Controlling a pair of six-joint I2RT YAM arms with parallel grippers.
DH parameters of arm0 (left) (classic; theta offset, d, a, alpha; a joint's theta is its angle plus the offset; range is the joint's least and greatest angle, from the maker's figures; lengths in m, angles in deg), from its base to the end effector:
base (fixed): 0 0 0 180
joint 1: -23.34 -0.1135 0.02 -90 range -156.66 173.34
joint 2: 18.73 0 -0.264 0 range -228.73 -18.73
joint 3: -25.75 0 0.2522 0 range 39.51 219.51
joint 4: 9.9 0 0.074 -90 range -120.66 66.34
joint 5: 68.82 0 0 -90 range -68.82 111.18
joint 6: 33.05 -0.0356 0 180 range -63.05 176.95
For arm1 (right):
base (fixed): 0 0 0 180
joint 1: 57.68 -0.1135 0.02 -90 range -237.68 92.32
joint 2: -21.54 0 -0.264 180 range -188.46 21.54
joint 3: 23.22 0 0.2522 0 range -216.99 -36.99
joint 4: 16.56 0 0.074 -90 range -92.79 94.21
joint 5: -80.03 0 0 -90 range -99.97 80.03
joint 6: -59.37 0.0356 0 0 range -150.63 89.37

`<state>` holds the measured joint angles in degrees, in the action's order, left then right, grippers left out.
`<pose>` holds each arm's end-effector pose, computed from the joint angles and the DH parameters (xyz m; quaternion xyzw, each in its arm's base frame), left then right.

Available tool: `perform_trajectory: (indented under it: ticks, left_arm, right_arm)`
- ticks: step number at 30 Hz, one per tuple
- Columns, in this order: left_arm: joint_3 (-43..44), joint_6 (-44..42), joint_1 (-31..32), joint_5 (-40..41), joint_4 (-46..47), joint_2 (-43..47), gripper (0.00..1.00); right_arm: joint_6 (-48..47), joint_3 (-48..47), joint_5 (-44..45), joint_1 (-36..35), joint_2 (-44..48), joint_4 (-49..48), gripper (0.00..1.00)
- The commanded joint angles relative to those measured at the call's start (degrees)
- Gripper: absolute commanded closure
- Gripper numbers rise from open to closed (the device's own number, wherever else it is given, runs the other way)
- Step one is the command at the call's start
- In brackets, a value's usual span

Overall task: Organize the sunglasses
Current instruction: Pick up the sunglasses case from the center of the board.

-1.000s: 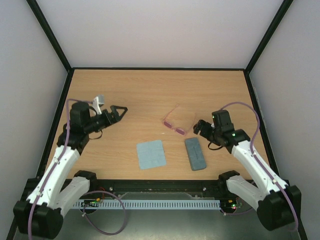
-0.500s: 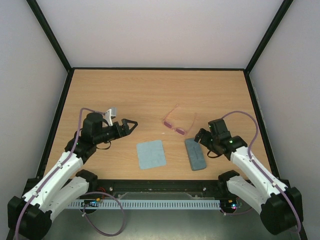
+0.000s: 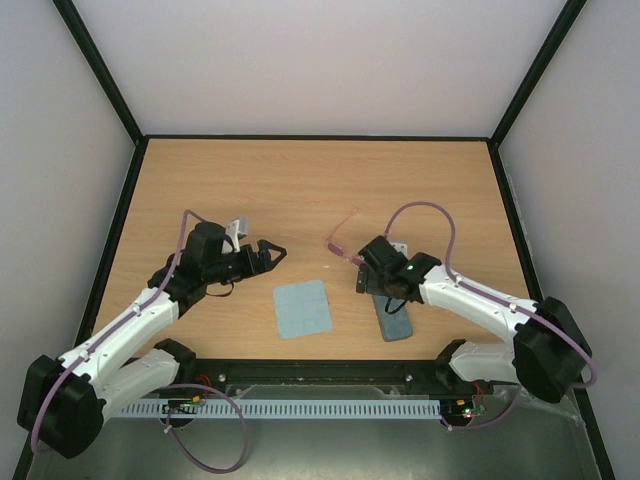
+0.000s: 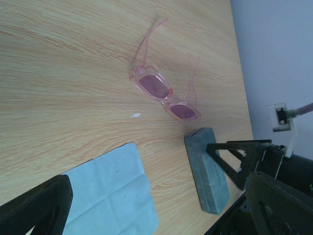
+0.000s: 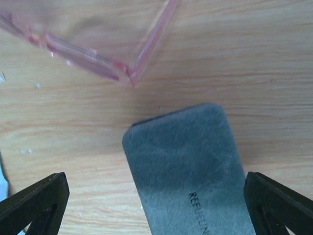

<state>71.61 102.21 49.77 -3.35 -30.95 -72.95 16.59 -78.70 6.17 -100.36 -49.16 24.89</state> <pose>0.1795 -0.1057 0.2388 -0.0323 0.8499 -0.4373 0.2922 0.1799 0.1524 0.2061 0.0778 0.9462 0.1054 0.2960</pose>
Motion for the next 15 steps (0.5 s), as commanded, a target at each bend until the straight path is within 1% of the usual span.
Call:
perform_trajectory:
  ticks: [1, 8, 11, 15]
  left_arm:
    - [0.21, -0.32, 1.1, 0.31, 1.9, -0.93, 0.0]
    - [-1.34, 0.36, 2.49, 0.72, 3.54, -1.81, 0.01]
    - [-1.54, 0.44, 2.82, 0.96, 3.83, -2.43, 0.0]
    - [-1.47, 0.69, 3.5, 1.27, 4.1, -2.84, 0.0]
  right_arm:
    - [3.85, 1.17, 5.38, -4.24, -1.97, 5.67, 0.01]
    - [7.35, 1.13, 11.07, -8.4, -3.95, 10.31, 0.0]
    - [8.08, 2.04, 10.37, -8.72, -3.23, 9.98, 0.0]
    - [9.16, 4.28, 8.67, -8.66, -2.1, 8.61, 0.04]
